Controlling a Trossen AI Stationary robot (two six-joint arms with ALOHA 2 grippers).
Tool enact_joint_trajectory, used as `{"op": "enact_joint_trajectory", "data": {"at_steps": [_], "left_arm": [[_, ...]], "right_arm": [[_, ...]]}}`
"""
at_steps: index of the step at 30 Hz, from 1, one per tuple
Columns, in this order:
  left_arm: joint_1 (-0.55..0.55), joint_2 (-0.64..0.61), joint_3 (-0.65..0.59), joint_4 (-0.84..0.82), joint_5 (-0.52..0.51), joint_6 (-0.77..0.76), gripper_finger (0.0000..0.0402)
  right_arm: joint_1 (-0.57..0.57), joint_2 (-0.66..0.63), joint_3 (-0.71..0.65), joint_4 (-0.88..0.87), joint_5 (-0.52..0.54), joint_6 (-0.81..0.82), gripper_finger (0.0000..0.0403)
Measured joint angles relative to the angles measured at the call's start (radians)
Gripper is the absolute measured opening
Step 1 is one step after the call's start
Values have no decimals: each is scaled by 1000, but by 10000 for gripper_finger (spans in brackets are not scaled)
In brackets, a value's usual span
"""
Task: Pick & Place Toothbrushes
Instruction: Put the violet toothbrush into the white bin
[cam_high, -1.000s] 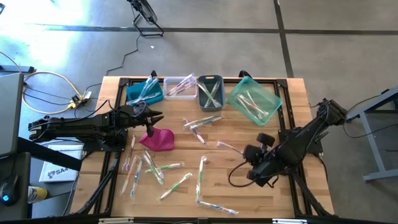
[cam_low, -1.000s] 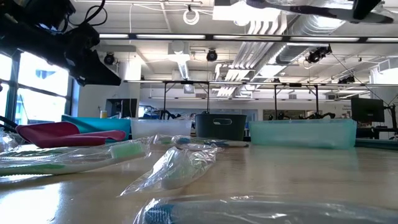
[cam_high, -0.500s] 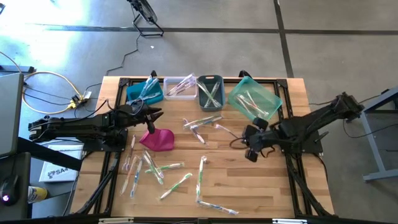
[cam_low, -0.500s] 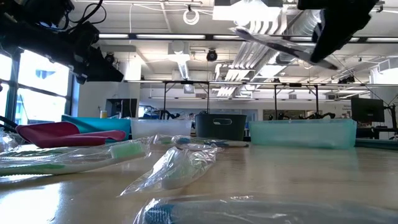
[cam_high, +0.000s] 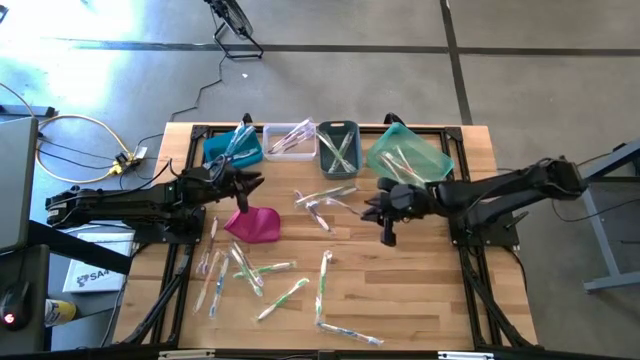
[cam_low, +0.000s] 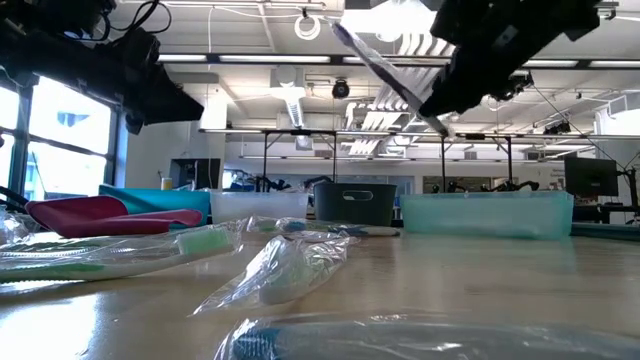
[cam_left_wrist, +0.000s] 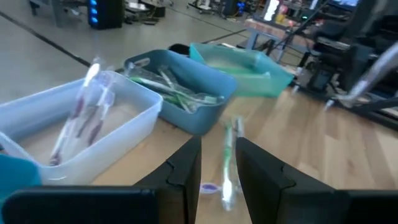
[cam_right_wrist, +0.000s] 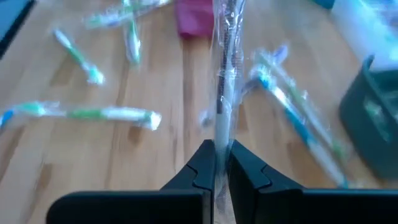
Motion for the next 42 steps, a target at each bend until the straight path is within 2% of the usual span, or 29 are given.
{"op": "enact_joint_trajectory", "data": {"at_steps": [6, 13, 17, 21, 29, 42], "left_arm": [[0, 2, 0, 25, 50, -10, 95], [0, 99, 0, 211, 79, 16, 95], [0, 203, 0, 301, 90, 29, 95], [0, 334, 0, 436, 169, 74, 95], [0, 602, 10, 844, 312, 216, 95], [0, 813, 190, 862, 372, 258, 95]], "right_arm": [[-78, 22, -25, 74, 24, -62, 13], [-138, 40, -25, 159, -1, -97, 13], [-150, 74, -23, 216, -22, -111, 13], [-156, 126, -23, 281, -47, -110, 13], [-156, 246, -25, 387, -67, -102, 13], [-156, 271, -25, 540, -71, -77, 13]]}}
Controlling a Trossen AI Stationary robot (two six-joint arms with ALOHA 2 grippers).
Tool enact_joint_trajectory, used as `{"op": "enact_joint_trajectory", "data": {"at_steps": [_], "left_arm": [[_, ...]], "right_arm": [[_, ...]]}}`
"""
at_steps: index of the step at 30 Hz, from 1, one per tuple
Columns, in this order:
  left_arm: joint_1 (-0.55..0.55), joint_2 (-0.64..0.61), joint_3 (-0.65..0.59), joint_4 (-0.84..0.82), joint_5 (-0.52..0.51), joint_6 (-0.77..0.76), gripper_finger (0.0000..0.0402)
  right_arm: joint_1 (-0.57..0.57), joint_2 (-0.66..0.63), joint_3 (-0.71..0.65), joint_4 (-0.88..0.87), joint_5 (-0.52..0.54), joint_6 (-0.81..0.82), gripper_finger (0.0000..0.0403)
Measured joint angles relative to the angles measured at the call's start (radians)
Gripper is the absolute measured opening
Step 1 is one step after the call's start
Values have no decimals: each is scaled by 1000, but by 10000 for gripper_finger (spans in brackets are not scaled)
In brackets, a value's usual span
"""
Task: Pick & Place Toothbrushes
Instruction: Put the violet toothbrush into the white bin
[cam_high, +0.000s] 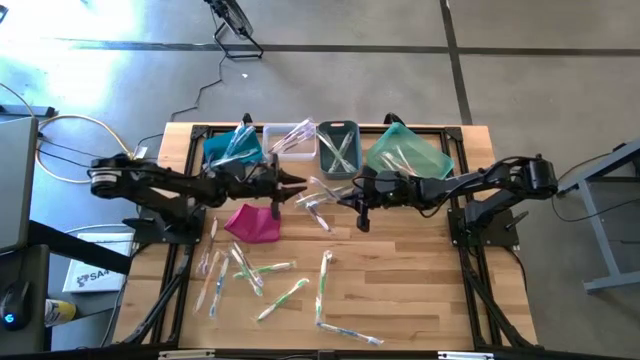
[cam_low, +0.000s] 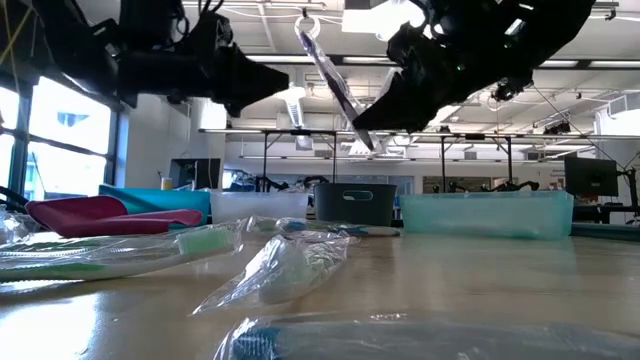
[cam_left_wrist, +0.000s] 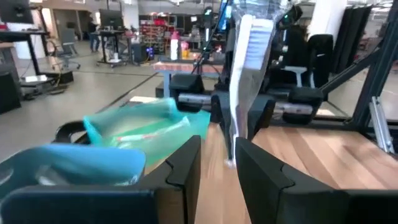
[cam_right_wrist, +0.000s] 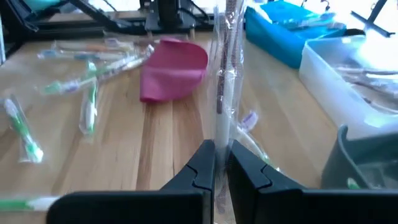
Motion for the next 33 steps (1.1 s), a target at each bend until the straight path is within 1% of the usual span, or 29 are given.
{"op": "enact_joint_trajectory", "data": {"at_steps": [6, 8, 14, 19, 26, 33], "left_arm": [[0, 47, 79, -1, 133, 0, 95], [0, 56, 100, -4, 152, -1, 95], [0, 57, 126, -26, 149, -1, 95], [0, 57, 135, -26, 149, -1, 95], [0, 56, 135, -57, 148, -2, 95], [0, 56, 135, -116, 106, -4, 95]], "right_arm": [[2, 0, 0, -1, 0, -1, 13], [2, 0, 0, -2, 0, 0, 13], [17, 0, 0, -2, -2, -1, 13], [21, 0, 0, -2, -50, 2, 13], [47, -1, 0, -8, -44, 17, 13], [48, -1, 0, -8, -43, 15, 13]]}}
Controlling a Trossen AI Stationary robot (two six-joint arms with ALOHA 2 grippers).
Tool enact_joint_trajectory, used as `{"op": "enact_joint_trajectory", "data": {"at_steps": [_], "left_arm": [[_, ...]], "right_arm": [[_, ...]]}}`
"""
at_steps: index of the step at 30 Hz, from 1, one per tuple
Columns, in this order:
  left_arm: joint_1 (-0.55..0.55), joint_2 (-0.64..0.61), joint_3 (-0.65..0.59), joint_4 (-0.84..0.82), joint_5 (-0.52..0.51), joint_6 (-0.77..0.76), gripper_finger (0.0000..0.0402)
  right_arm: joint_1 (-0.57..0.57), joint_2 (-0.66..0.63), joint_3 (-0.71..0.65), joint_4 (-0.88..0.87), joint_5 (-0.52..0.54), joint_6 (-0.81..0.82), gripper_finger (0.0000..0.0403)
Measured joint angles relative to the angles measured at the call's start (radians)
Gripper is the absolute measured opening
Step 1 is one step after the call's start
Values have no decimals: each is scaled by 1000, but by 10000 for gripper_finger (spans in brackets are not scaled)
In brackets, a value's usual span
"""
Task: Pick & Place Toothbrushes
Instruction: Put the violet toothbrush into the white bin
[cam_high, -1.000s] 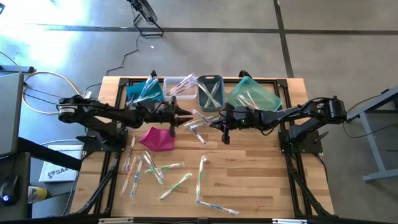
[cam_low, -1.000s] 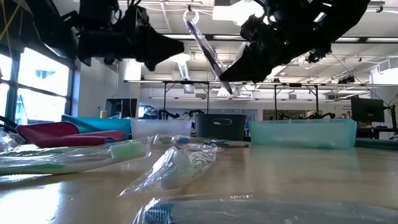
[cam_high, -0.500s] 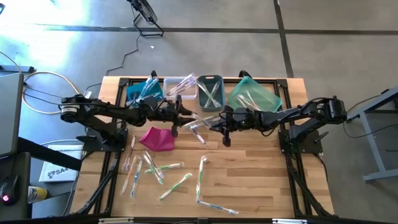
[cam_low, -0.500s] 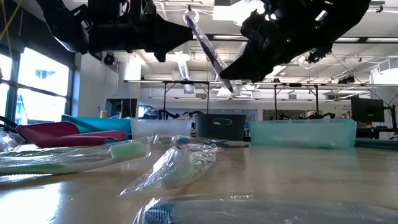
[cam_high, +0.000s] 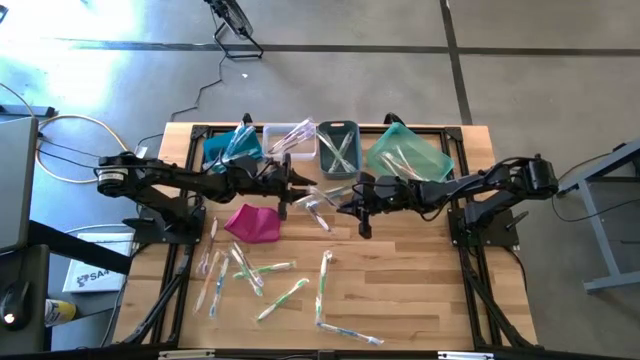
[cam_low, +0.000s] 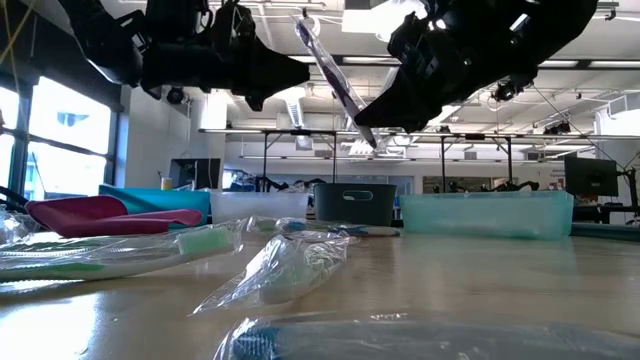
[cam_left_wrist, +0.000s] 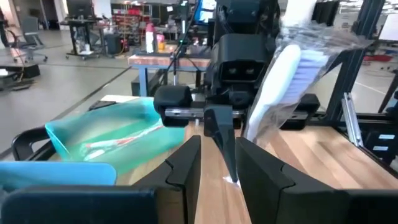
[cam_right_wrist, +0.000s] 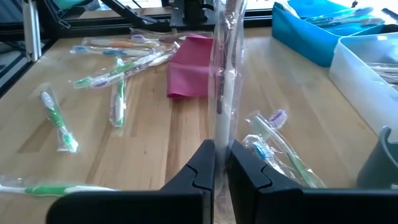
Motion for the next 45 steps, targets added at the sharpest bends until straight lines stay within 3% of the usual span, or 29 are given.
{"op": "enact_joint_trajectory", "data": {"at_steps": [7, 19, 45], "left_arm": [[0, 0, 0, -20, -14, -23, 99], [0, 0, 0, -42, -14, -49, 191], [-14, 0, 0, -30, -5, -78, 193]], "right_arm": [[0, 0, 0, 0, 0, 0, 13], [0, 0, 0, 0, 0, 0, 13], [0, 0, 0, 0, 0, -1, 13]]}}
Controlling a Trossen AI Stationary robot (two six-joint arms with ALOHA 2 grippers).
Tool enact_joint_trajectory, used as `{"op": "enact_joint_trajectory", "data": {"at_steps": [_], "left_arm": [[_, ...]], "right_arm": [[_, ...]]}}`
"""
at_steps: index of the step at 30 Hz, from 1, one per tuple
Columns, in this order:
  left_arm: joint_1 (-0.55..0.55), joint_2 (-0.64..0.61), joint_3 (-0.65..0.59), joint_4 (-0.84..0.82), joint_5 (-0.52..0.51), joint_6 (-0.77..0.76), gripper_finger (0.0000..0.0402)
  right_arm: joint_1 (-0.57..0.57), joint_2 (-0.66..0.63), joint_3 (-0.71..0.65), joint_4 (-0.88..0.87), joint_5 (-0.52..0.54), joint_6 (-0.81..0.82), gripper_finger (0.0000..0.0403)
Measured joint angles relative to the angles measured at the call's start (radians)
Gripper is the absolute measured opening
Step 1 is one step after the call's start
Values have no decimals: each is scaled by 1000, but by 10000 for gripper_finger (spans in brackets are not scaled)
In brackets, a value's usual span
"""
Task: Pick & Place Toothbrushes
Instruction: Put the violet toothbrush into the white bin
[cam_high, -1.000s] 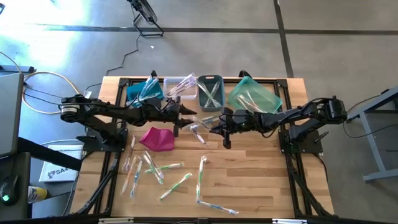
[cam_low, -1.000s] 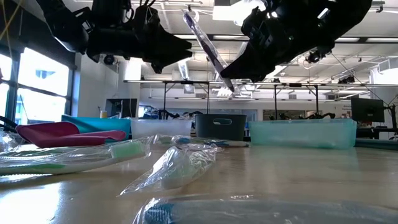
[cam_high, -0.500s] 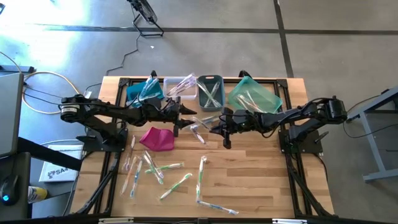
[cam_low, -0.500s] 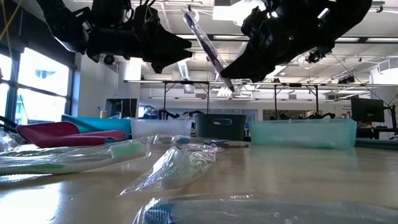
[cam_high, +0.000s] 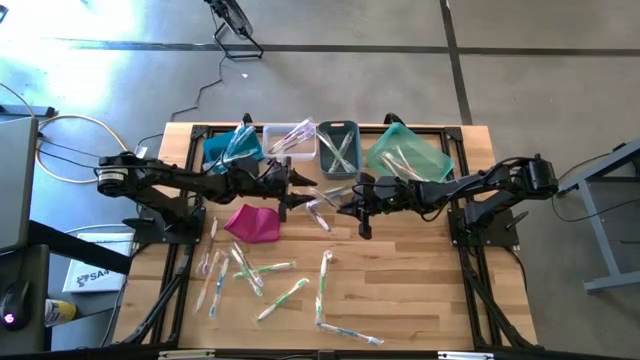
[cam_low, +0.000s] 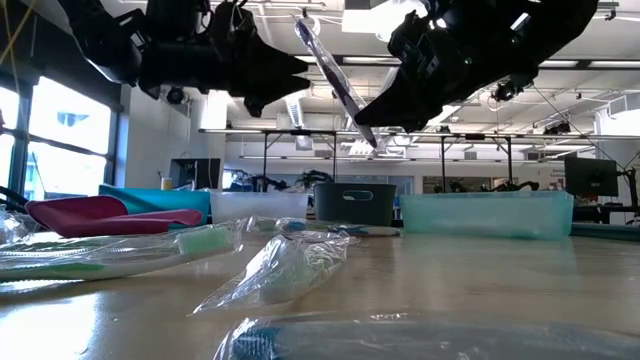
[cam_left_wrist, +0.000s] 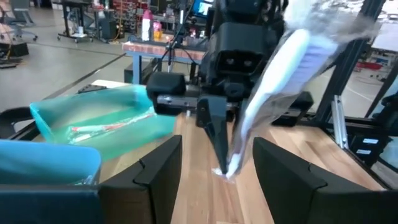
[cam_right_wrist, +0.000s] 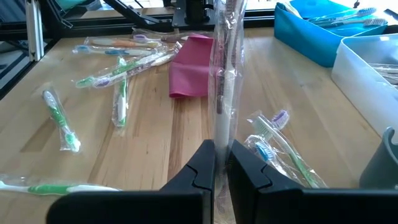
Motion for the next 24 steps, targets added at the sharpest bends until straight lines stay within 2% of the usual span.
{"op": "enact_joint_trajectory", "data": {"at_steps": [10, 15, 19, 24], "left_arm": [[-21, 3, 0, 65, -11, 2, 193], [-21, 65, 47, 74, -9, 0, 193], [-27, 131, 111, 61, 47, 11, 193], [-27, 151, 143, 67, 133, 10, 193]], "right_arm": [[0, 0, 0, 0, 0, 0, 13], [0, 0, 0, 0, 0, 0, 13], [0, -1, 0, -6, -1, 0, 13], [0, -2, 1, -7, 1, -1, 13]]}}
